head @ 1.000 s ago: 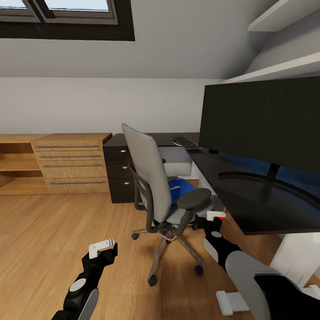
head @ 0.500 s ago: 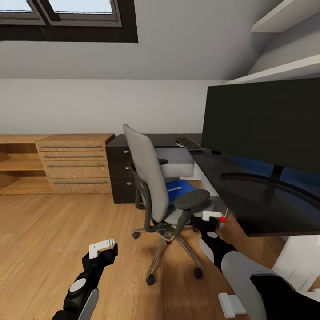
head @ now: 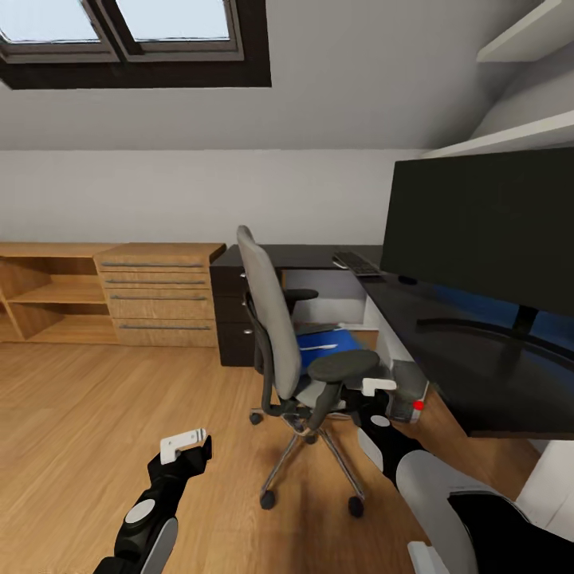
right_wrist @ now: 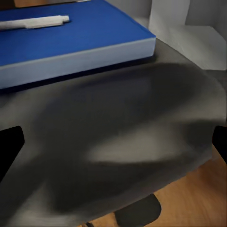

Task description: In the bedroom, organize the workspace by keeping the computer under the desk, ensuring the monitor is on the desk, placing the keyboard on the desk next to the monitor, placing the mouse on the desk next to the keyboard, moving the folder from the swivel chair onto the desk next to the mouse, stacking the notebook on top of the folder with the pen on top of the notebook, and positioning the swivel chair next to the desk.

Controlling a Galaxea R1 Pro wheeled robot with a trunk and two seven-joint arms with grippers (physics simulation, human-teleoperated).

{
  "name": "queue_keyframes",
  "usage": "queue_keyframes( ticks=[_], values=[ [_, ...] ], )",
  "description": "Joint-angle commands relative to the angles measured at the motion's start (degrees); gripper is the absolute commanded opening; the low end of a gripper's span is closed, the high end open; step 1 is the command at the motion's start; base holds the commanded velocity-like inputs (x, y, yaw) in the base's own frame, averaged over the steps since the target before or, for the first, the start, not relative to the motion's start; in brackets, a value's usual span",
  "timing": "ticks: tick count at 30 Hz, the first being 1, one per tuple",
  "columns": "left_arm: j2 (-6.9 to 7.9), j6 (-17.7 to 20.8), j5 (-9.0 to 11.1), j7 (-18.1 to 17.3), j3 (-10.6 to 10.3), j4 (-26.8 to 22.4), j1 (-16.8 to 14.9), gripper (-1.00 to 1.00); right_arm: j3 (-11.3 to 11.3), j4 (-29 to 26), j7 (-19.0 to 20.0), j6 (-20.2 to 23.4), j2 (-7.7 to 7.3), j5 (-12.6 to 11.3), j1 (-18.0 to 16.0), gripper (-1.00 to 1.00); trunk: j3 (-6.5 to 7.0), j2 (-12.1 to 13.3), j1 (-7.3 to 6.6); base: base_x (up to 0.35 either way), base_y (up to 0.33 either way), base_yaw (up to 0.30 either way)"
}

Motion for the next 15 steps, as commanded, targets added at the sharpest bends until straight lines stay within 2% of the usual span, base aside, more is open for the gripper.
queue_keyframes(
  ticks=[1,7,15],
  values=[
    [0.06,0.1,0.5,0.5,-0.2,-0.1,0.0,1.00,0.0,0.0,-0.1,-0.2,0.02,0.0,0.0,1.00,0.02,0.0,-0.01,0.000,0.082,0.161],
    [0.06,0.2,0.5,0.5,-0.2,-0.1,0.0,1.00,0.0,0.0,-0.1,-0.2,0.04,0.0,0.0,1.00,0.46,0.0,-0.01,0.000,0.228,0.161],
    [0.04,0.2,0.4,0.5,-0.3,-0.1,0.0,1.00,0.0,0.0,-0.1,-0.2,0.37,0.0,0.0,1.00,1.04,0.0,-0.01,0.000,0.024,0.171]
  ],
)
